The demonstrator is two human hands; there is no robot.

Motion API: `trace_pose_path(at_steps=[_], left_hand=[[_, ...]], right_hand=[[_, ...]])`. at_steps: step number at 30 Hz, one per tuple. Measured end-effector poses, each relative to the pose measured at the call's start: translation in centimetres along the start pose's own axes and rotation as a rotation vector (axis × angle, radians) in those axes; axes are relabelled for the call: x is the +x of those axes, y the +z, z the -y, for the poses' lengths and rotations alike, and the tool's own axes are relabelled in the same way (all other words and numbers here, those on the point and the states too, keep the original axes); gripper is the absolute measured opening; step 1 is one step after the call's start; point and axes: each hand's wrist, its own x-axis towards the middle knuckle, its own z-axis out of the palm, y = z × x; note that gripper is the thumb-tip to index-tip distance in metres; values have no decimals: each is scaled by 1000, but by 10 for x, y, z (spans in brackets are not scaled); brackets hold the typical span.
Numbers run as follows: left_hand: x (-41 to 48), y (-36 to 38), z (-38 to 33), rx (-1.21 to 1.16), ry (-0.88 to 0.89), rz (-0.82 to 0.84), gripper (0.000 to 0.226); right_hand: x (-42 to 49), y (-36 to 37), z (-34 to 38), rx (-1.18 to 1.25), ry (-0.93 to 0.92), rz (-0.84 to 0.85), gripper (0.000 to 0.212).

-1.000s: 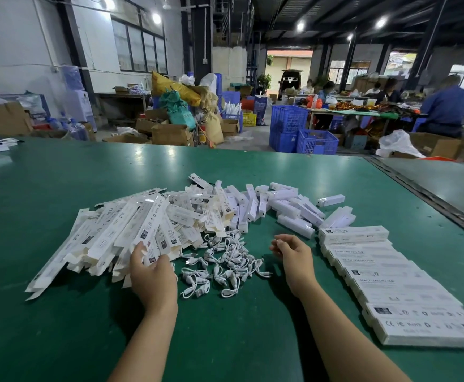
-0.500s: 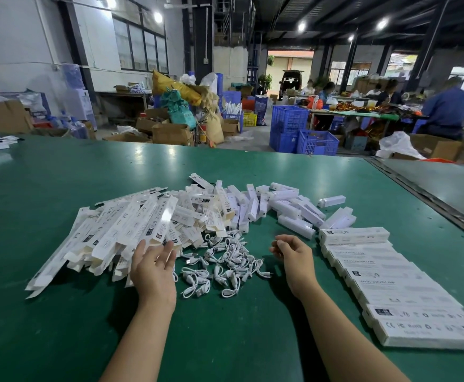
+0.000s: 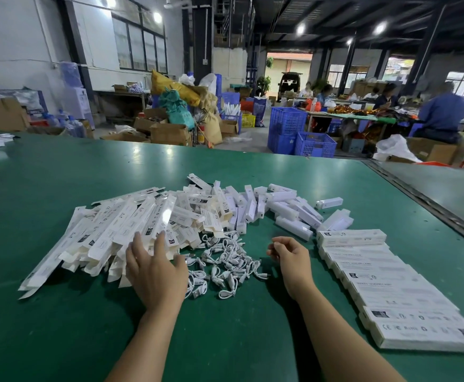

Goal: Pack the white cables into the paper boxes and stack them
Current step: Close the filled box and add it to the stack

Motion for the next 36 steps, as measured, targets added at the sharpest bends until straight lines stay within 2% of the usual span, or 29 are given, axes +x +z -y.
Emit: trace_pose_path(at_steps=[2, 4, 8, 12, 16, 20, 23, 27, 29, 31, 33, 36], left_hand=[[0, 6, 1, 150, -52, 132, 59], [0, 9, 1, 240, -43, 171, 62], [14, 7, -4, 304, 125, 99, 66], [55, -2, -10, 513, 183, 259, 76], [76, -8, -10, 647, 174, 385, 73], [73, -11, -14, 630, 171, 362, 57], [64, -14, -19, 473, 143, 324, 39], [40, -15, -33, -38, 51, 196, 29], [21, -14, -41, -325, 0, 222, 32], [-2, -11, -46, -559, -52, 320, 35], [-25, -8, -49, -656, -41, 393, 36], [-56, -3, -54, -659, 142, 420, 36]], right_hand=[[-1, 1, 2, -38, -8, -7, 15], [-2, 1, 3, -63, -8, -12, 15], [-6, 3, 5, -111, -21, -15, 17], [-5, 3, 6, -138, -26, -18, 17], [-5, 4, 5, -174, -32, -11, 17], [-6, 3, 5, -183, -36, -8, 18], [-6, 2, 6, -180, -33, -8, 18], [-9, 2, 8, -183, -35, -4, 18], [-11, 3, 8, -212, -42, 14, 18], [-14, 3, 9, -220, -53, 33, 13], [-19, 4, 12, -204, -69, 68, 20], [-27, 5, 17, -106, -56, 140, 39]])
